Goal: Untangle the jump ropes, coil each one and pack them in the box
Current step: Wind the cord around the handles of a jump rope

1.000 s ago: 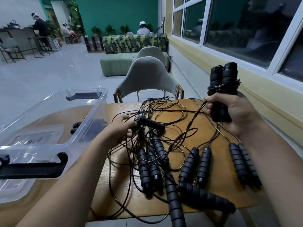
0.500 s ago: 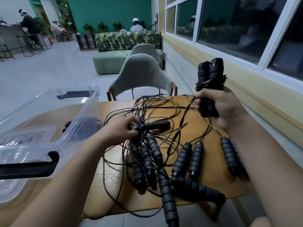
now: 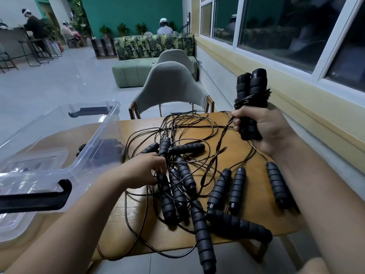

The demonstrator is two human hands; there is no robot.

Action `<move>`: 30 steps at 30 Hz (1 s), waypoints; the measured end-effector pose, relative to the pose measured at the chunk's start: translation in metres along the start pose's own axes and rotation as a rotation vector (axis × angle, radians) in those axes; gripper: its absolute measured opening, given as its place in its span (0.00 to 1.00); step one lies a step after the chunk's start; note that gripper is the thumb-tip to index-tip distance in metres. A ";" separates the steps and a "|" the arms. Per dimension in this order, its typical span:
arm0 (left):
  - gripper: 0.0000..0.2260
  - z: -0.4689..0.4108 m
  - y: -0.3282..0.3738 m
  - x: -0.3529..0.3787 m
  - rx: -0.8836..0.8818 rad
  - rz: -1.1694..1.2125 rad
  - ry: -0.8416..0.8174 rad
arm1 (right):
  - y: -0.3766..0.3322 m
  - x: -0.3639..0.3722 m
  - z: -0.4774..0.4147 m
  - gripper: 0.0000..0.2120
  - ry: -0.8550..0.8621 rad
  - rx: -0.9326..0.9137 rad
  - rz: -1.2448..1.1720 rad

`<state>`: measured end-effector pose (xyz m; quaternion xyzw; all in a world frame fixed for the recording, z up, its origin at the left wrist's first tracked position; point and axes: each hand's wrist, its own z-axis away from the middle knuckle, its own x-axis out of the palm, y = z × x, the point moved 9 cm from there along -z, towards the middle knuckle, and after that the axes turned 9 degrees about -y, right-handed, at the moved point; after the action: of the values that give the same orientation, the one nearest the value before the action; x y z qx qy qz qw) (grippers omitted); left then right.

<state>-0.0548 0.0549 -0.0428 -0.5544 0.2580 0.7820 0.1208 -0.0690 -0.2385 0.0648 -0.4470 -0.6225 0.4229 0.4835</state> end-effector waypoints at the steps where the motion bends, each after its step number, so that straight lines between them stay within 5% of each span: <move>1: 0.15 -0.001 0.000 0.000 0.002 -0.016 0.023 | 0.001 0.001 0.000 0.07 -0.002 0.000 -0.001; 10: 0.07 0.005 0.002 -0.017 0.033 -0.029 0.149 | 0.006 0.010 0.002 0.09 -0.018 -0.005 0.018; 19: 0.05 0.019 0.053 -0.064 0.221 0.195 0.579 | 0.040 0.046 0.004 0.13 -0.164 0.202 0.247; 30: 0.04 0.020 0.067 -0.067 0.252 0.442 0.637 | 0.053 0.081 0.008 0.14 -0.196 0.206 0.394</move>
<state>-0.0787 0.0161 0.0428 -0.6808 0.4893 0.5406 -0.0691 -0.0796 -0.1485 0.0304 -0.4650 -0.5209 0.6118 0.3717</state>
